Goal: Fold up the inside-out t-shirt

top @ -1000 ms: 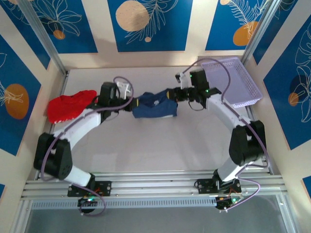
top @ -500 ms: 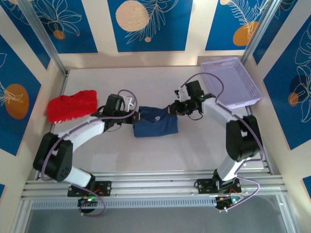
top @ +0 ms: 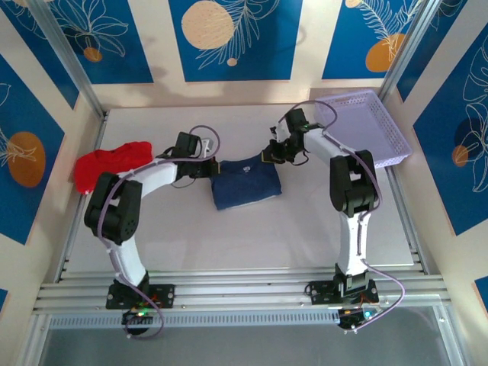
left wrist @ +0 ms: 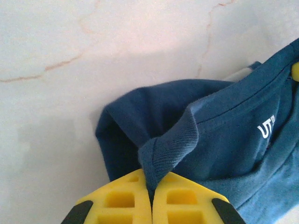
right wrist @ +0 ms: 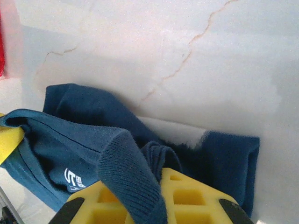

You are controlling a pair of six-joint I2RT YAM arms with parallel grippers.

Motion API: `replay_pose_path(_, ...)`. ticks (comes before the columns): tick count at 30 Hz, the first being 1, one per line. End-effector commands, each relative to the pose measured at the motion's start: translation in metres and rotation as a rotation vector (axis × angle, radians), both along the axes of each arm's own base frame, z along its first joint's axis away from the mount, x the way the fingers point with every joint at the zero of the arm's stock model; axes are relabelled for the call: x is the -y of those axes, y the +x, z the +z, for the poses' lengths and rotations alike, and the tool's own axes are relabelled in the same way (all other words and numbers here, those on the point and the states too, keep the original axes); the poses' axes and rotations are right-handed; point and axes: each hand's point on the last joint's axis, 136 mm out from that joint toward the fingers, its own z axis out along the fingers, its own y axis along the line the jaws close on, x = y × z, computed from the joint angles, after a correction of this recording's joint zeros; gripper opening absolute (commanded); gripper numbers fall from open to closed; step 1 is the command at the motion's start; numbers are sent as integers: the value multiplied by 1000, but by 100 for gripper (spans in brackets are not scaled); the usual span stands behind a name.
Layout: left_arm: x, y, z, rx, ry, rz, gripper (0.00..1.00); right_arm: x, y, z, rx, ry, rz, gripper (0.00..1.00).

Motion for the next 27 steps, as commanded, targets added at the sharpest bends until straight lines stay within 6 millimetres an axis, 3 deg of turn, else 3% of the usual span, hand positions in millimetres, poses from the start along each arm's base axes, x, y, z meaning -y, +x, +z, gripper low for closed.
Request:
replay_pose_path(1, -6, 12, -11, -17, 23, 1, 1, 1, 6, -10, -46, -2, 23, 6)
replay_pose_path(8, 3, 39, -32, -29, 17, -7, 4, 3, 30, -35, -76, -28, 4, 11)
replay_pose_path(12, 8, 51, -43, -47, 18, -7, 13, 9, 37, -46, -91, -67, -5, 22)
replay_pose_path(15, 8, 55, -38, -40, 33, -10, 29, 13, 45, -31, -61, -73, -11, 33)
replay_pose_path(20, -8, 53, -5, 26, 97, 16, 52, 28, 49, 19, 23, -57, -33, 43)
replay_pose_path(24, -29, 36, 12, 37, 136, 87, 76, 38, 34, 54, 88, -43, -51, 53)
replay_pose_path(27, -23, 11, 5, -50, 71, 72, 85, 37, 15, 57, 78, -14, -54, 60)
